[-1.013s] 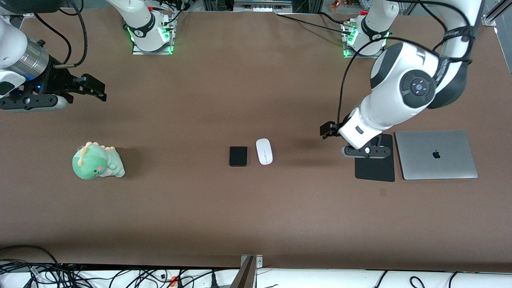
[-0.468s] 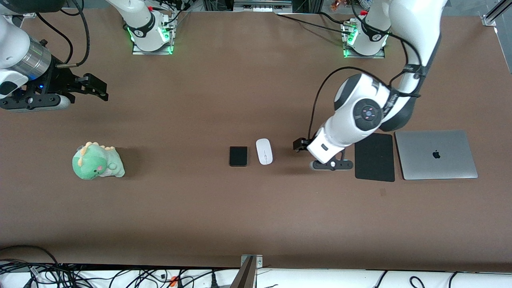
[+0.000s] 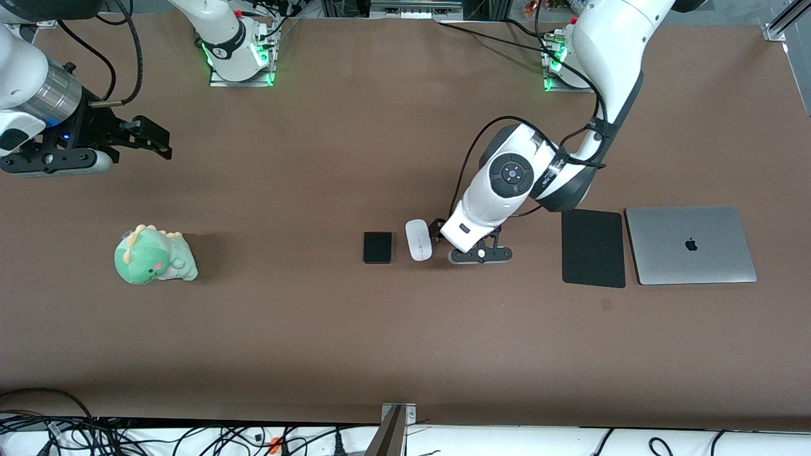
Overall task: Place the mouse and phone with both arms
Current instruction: 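Move the left gripper over the white mouse, then lower the left gripper and grasp the white mouse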
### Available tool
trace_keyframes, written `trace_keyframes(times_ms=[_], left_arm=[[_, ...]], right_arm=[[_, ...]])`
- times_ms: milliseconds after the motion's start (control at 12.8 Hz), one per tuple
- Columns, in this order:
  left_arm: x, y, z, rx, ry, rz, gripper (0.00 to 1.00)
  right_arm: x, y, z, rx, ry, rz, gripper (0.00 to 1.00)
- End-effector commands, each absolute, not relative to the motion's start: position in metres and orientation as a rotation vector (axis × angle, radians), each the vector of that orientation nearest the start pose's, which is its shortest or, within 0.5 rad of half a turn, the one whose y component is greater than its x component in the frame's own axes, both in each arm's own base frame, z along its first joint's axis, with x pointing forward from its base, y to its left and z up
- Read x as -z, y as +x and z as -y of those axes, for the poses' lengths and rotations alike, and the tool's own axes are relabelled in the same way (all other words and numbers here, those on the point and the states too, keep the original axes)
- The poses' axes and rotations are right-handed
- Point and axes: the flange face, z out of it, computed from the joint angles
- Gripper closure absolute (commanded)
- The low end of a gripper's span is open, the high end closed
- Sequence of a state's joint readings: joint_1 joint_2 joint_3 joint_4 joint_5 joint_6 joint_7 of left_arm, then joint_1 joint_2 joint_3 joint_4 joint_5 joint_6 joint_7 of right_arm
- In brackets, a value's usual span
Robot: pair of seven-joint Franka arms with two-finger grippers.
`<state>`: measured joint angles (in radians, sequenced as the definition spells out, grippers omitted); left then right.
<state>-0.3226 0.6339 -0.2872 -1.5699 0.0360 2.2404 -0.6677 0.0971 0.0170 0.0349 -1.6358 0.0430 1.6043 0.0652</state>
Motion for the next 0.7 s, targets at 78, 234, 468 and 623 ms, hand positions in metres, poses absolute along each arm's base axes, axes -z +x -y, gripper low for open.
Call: trace_keyframes(times_ms=[78, 234, 468, 623], left_arm=[[-0.274, 0.596, 0.398, 0.006, -3.293, 0.205, 0.00], [-0.255, 0.582, 0.420, 0.003, -3.283, 0.235, 0.00], [-0.233, 0.568, 0.456, 0.087, -3.215, 0.247, 0.00], [-0.217, 0.569, 0.473, 0.106, -3.211, 0.236, 0.00]], right_arm=[[-0.593, 0.556, -0.081, -0.065, -3.078, 0.199, 0.00], [-0.600, 0.558, -0.079, -0.039, -3.085, 0.198, 0.00], [-0.596, 0.563, -0.075, -0.040, -3.088, 0.191, 0.00], [-0.591, 0.566, -0.073, -0.062, -3.083, 0.183, 0.00]])
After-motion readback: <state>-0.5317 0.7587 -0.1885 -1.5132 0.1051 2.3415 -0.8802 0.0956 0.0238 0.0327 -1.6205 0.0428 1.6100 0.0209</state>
